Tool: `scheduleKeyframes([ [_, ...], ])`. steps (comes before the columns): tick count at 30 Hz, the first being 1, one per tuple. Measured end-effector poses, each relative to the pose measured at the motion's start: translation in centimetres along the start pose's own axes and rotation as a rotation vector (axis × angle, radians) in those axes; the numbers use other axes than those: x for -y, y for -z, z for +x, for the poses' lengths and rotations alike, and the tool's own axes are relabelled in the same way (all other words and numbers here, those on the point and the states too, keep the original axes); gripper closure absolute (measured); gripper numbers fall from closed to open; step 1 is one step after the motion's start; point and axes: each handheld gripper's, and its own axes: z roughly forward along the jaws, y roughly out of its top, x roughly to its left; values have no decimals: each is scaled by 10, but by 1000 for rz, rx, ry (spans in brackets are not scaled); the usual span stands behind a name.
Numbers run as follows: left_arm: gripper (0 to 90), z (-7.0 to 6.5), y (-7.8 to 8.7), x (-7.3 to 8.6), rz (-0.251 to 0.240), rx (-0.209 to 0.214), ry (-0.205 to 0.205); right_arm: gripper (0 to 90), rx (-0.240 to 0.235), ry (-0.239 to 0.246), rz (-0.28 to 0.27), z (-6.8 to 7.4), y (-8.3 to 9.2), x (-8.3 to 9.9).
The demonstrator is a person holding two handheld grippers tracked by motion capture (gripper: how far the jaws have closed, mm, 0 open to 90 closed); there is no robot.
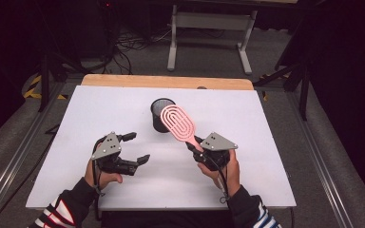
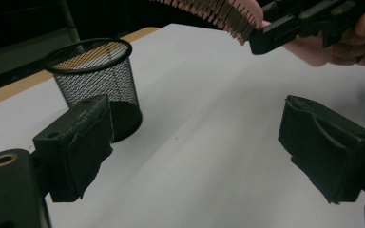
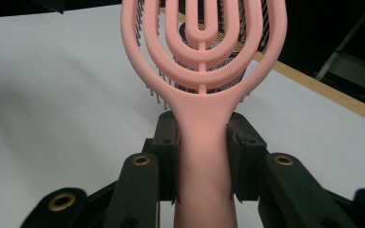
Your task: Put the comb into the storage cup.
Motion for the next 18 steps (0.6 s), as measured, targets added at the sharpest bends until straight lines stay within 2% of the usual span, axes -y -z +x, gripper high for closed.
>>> scheduleKeyframes([
  [4,127,0,-9,-6,-22,27,44,692,-3,13,-11,4,-1,0],
  [8,131,-1,-18,-12,-30,54,64,692,-9,23,-21,9,-2,0],
  [15,144,-4,-36,-19,-32,95,110,692,-18,49,-46,19,-2,0],
  [16,152,-4,-38,-20,-31,104,131,692,-22,53,-49,20,-3,0],
  [18,159,-5,-40,-20,-31,107,137,692,-23,60,-50,22,-4,0],
])
